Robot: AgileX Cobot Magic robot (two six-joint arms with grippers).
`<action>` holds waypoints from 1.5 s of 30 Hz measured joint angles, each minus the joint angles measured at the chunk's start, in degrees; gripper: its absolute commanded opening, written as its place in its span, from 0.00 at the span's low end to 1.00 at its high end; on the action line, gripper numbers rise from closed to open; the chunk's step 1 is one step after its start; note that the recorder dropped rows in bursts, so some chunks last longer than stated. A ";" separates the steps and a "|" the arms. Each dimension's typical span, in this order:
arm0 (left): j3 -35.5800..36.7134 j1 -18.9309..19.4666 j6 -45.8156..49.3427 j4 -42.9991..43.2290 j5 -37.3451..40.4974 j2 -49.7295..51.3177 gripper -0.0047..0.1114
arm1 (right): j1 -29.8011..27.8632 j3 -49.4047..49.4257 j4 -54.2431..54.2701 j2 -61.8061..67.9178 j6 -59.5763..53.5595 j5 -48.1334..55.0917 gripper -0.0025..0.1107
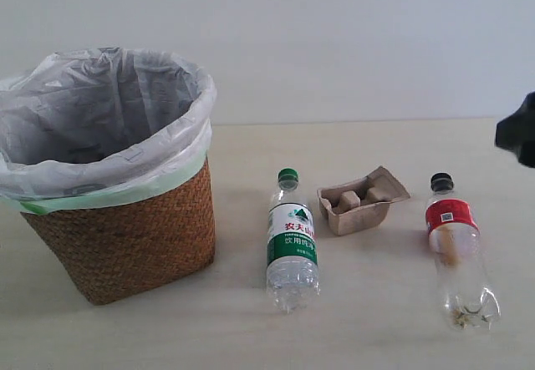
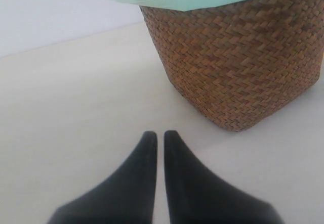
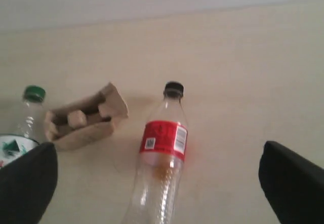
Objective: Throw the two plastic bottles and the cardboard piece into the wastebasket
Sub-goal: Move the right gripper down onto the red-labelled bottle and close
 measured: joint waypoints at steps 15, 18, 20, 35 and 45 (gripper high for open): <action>0.00 0.00 0.00 0.00 0.00 0.00 0.07 | 0.00 -1.16 4.41 22.70 -2.29 -0.48 0.94; 0.00 0.00 0.00 0.00 0.00 0.00 0.07 | 1.01 -1.16 4.69 26.14 -2.65 -2.96 0.94; 0.00 0.00 0.00 0.00 0.00 0.00 0.07 | 2.13 -1.27 4.81 28.99 -3.25 -5.52 0.94; 0.00 0.00 0.00 0.00 0.00 0.00 0.07 | 2.36 -7.69 4.70 41.46 -3.73 -2.93 0.94; 0.00 0.00 0.00 0.00 0.00 0.00 0.07 | 2.72 -7.69 4.70 43.11 -3.66 -6.49 0.94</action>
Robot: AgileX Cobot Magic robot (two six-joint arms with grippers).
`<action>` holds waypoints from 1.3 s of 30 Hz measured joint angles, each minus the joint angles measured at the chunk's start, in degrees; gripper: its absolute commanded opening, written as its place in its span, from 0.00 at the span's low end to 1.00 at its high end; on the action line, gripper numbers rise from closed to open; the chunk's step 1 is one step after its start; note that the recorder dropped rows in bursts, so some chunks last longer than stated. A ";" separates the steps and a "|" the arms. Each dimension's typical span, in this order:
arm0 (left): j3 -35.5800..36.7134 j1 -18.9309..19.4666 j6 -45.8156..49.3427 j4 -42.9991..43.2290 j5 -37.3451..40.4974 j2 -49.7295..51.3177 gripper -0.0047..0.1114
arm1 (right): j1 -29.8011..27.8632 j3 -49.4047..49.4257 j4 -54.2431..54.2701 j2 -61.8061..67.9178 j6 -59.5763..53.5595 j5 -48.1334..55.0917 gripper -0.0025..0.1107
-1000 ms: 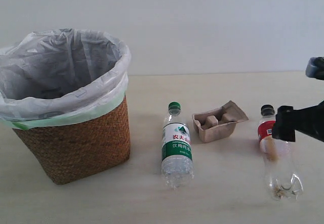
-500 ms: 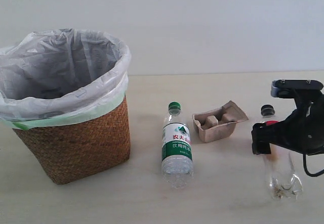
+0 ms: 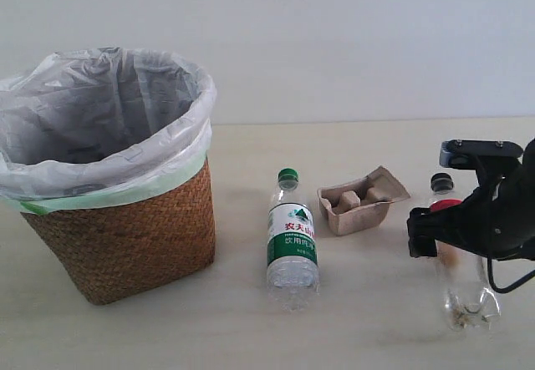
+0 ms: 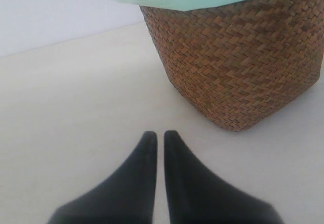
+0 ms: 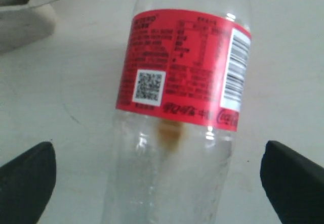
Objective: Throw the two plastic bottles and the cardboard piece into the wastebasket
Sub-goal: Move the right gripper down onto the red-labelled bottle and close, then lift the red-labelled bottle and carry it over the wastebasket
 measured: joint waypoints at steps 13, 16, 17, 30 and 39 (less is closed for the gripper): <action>0.00 0.00 0.00 0.00 0.00 0.00 0.07 | 0.00 -0.36 0.00 3.44 0.43 -0.80 0.57; 0.00 0.00 0.00 0.00 0.00 0.00 0.07 | 0.00 -0.36 0.00 3.44 0.55 -1.09 0.02; 0.00 0.00 0.00 0.00 0.00 0.00 0.07 | 0.00 -0.36 0.00 3.44 0.55 -1.27 0.03; 0.00 0.00 0.00 0.00 0.00 0.00 0.07 | 0.00 -5.04 -1.27 -4.33 0.46 11.83 0.03; 0.00 0.00 0.00 0.00 0.00 0.00 0.07 | 0.00 -10.90 -3.06 -15.59 0.79 20.36 0.03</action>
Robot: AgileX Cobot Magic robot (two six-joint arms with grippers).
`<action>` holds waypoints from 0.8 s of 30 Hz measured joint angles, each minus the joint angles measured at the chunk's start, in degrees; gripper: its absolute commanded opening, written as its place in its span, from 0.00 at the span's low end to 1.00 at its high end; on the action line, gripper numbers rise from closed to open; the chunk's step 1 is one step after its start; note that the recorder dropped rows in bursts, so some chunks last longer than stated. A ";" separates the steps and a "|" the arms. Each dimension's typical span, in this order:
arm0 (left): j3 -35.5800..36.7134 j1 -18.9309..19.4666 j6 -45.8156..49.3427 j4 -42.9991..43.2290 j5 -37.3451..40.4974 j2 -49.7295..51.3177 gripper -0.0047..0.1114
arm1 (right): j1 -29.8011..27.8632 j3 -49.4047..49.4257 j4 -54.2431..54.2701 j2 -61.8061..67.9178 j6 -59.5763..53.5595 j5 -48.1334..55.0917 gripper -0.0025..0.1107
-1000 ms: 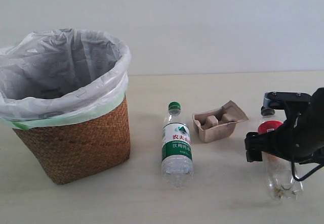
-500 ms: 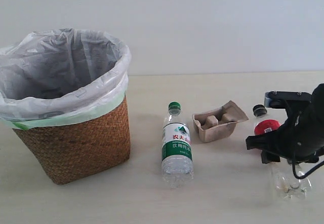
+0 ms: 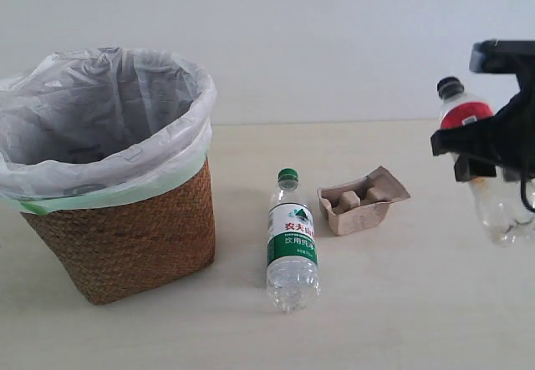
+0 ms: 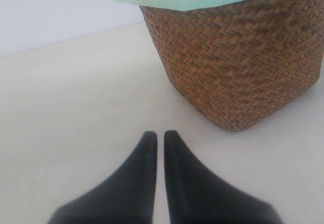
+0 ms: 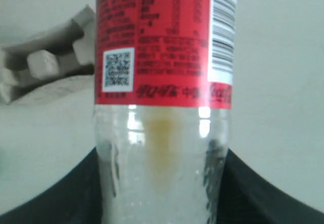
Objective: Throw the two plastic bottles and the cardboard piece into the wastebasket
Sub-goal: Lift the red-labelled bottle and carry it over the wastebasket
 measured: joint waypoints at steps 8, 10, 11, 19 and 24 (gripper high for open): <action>0.00 0.00 0.00 0.00 0.00 0.00 0.07 | 0.00 -11.85 -6.02 -4.96 1.35 12.38 0.03; 0.00 0.00 0.00 0.00 0.00 0.00 0.07 | 0.00 -15.43 -8.95 -5.10 2.33 16.36 0.03; 0.00 0.00 0.00 0.00 0.00 0.00 0.07 | 0.00 -16.88 -10.04 -5.20 2.61 18.33 0.03; 0.00 0.00 0.00 0.00 0.00 0.00 0.07 | 0.00 -26.70 -16.55 -5.18 3.70 27.54 0.03; 0.00 0.00 0.00 0.00 0.00 0.00 0.07 | 0.00 -26.95 -17.19 -4.99 4.33 29.14 0.03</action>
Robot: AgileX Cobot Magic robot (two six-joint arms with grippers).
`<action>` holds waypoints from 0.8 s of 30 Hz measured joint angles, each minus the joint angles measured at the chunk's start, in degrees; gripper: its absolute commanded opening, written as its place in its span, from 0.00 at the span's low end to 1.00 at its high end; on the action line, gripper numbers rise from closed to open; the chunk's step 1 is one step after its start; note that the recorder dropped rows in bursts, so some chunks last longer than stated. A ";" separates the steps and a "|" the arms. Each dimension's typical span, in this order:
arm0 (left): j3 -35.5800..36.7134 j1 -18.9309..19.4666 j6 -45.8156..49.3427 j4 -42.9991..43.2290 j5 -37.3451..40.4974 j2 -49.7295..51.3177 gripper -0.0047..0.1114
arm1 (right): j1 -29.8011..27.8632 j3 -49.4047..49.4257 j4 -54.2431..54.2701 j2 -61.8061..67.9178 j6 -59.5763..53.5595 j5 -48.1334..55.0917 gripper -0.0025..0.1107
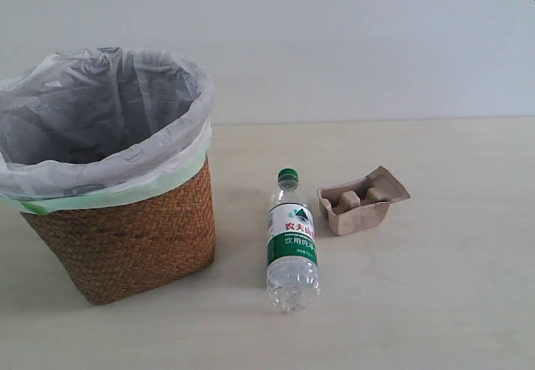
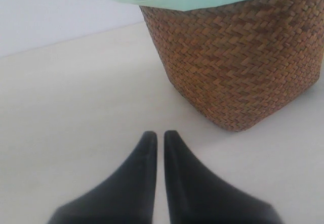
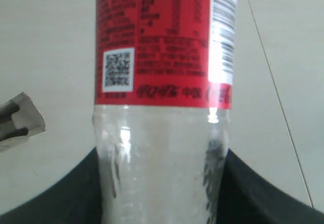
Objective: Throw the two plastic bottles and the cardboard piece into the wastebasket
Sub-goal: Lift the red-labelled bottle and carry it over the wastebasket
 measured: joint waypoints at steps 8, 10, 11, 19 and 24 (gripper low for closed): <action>0.00 0.00 0.00 0.00 0.00 0.00 0.07 | 0.88 -0.22 12.75 4.83 -0.16 0.10 0.03; 0.00 0.00 0.00 0.00 0.00 0.00 0.07 | 2.70 -0.22 25.34 6.84 -5.13 -3.18 0.05; 0.00 0.00 0.00 0.00 0.00 0.00 0.07 | 4.01 -0.22 34.81 7.61 -8.69 -5.36 0.11; 0.00 0.00 0.00 0.00 0.00 0.00 0.07 | 16.77 -6.34 76.36 10.93 -27.19 -20.86 0.87; 0.00 0.00 0.00 0.00 0.00 0.00 0.07 | 21.32 -10.11 76.65 16.90 -23.66 -21.42 0.85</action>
